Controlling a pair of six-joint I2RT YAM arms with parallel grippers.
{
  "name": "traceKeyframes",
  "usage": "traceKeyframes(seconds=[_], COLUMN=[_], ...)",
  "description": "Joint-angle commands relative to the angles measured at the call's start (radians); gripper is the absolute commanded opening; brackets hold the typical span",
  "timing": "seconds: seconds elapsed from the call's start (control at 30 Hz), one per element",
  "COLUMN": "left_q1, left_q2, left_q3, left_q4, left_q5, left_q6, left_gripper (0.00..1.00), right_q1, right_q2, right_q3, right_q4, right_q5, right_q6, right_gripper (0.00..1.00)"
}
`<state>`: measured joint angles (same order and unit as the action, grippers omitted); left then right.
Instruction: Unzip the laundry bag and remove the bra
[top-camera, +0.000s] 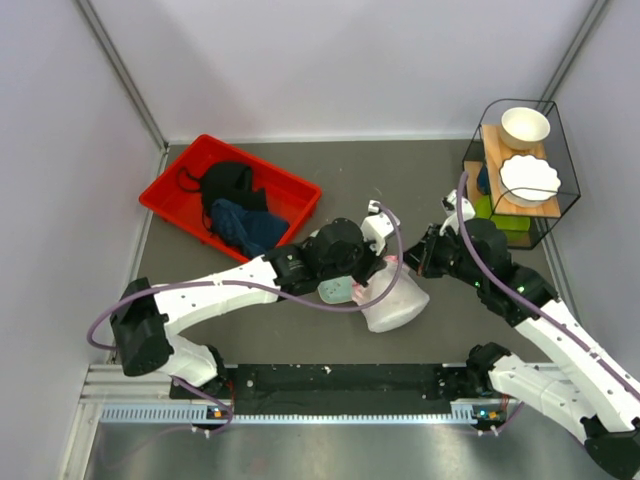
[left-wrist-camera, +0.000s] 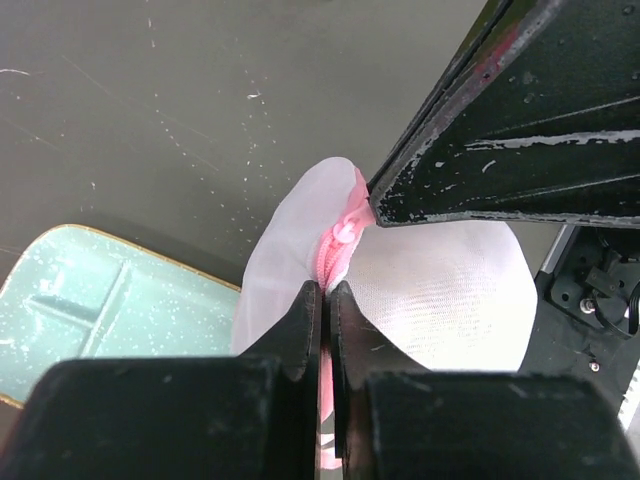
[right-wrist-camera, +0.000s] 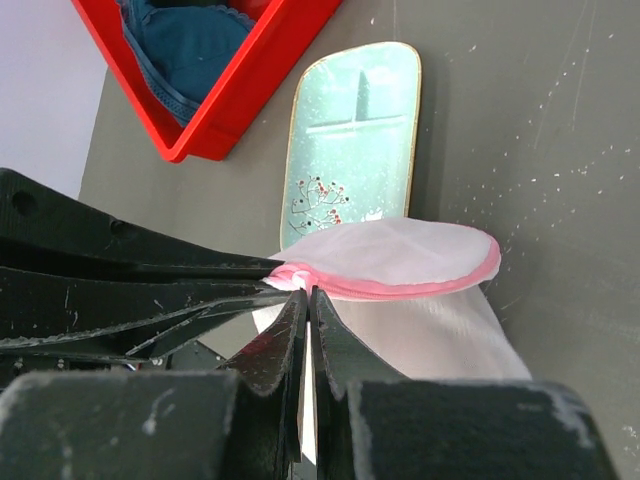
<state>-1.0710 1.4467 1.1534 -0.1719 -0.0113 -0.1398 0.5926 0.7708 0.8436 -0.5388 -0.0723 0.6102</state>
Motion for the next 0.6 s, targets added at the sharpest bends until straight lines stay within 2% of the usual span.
traceKeyframes(seconds=[0.0, 0.13, 0.27, 0.5, 0.53, 0.57], left_q1=[0.008, 0.032, 0.075, 0.075, 0.075, 0.075], left_q2=[-0.068, -0.118, -0.14, -0.128, -0.129, -0.125], left_q3=[-0.012, -0.038, -0.054, -0.06, -0.064, -0.064], left_q4=[0.038, 0.058, 0.117, 0.164, 0.163, 0.164], left_q5=[-0.007, -0.016, 0.077, 0.14, 0.14, 0.14], left_q6=[0.005, -0.003, -0.041, -0.057, -0.058, -0.058], left_gripper=[0.0, 0.0, 0.0, 0.0, 0.06, 0.18], right_q1=[-0.031, -0.111, -0.157, -0.163, -0.165, -0.165], right_q2=[0.004, 0.01, 0.033, 0.071, 0.077, 0.082], right_q3=[0.006, -0.044, -0.116, -0.135, -0.129, -0.124], right_q4=[0.045, 0.066, 0.111, 0.164, 0.168, 0.166], right_q5=[0.019, 0.0, -0.015, 0.029, 0.034, 0.034], right_q6=[-0.02, -0.029, -0.023, -0.035, -0.033, -0.036], right_gripper=[0.0, 0.0, 0.0, 0.0, 0.0, 0.0])
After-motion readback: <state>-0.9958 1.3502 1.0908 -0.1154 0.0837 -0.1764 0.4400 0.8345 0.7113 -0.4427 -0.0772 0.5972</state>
